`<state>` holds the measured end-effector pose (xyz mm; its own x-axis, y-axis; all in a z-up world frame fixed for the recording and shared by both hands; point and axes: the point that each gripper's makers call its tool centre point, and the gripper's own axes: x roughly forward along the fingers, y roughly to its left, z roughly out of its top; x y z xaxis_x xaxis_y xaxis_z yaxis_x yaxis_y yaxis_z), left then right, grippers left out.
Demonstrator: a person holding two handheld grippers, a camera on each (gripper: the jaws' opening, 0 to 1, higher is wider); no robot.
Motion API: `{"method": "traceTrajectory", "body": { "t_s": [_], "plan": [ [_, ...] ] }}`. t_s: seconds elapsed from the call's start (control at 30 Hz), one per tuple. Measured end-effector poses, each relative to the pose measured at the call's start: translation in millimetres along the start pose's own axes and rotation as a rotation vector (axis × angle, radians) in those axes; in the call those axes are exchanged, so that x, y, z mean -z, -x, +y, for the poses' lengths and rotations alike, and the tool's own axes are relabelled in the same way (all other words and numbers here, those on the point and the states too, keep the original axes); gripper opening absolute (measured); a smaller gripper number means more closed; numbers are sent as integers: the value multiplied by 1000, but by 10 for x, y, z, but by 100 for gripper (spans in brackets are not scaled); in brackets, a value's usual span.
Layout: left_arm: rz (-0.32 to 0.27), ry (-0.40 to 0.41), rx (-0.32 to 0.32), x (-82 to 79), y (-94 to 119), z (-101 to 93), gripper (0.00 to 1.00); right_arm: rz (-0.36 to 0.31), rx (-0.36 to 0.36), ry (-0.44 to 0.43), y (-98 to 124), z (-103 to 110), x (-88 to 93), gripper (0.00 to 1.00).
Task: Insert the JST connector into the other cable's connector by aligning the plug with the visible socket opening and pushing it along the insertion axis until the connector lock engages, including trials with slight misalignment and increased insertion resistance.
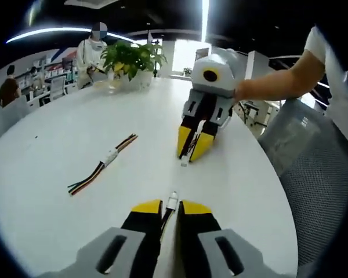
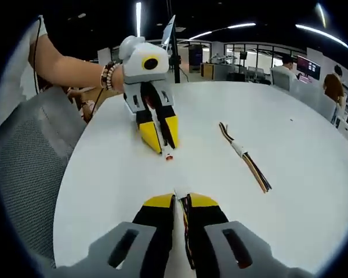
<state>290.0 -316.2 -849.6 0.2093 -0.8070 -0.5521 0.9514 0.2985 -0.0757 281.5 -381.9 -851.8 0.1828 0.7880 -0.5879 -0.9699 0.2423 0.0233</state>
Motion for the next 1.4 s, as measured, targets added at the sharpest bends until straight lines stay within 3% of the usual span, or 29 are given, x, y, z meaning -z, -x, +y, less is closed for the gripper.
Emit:
{"method": "traceTrajectory", "body": {
  "t_s": [0.27, 0.57, 0.67, 0.8, 1.1, 1.4],
  "plan": [
    [-20, -48, 1, -17, -21, -38, 1, -36, 8, 17, -13, -7, -19, 4],
    [34, -145, -14, -33, -9, -113, 1, -54, 1, -1, 4, 27, -164, 4],
    [51, -165, -35, -79, 42, -91, 1, -52, 11, -4, 11, 23, -202, 4],
    [29, -187, -42, -195, 82, -106, 1, -54, 18, 2, 12, 43, -240, 4],
    [42, -211, -37, -221, 65, -156, 1, -87, 34, 33, 48, 86, -454, 4],
    [39, -203, -41, -236, 62, -142, 1, -85, 17, 54, -32, 159, -493, 3]
  ]
}}
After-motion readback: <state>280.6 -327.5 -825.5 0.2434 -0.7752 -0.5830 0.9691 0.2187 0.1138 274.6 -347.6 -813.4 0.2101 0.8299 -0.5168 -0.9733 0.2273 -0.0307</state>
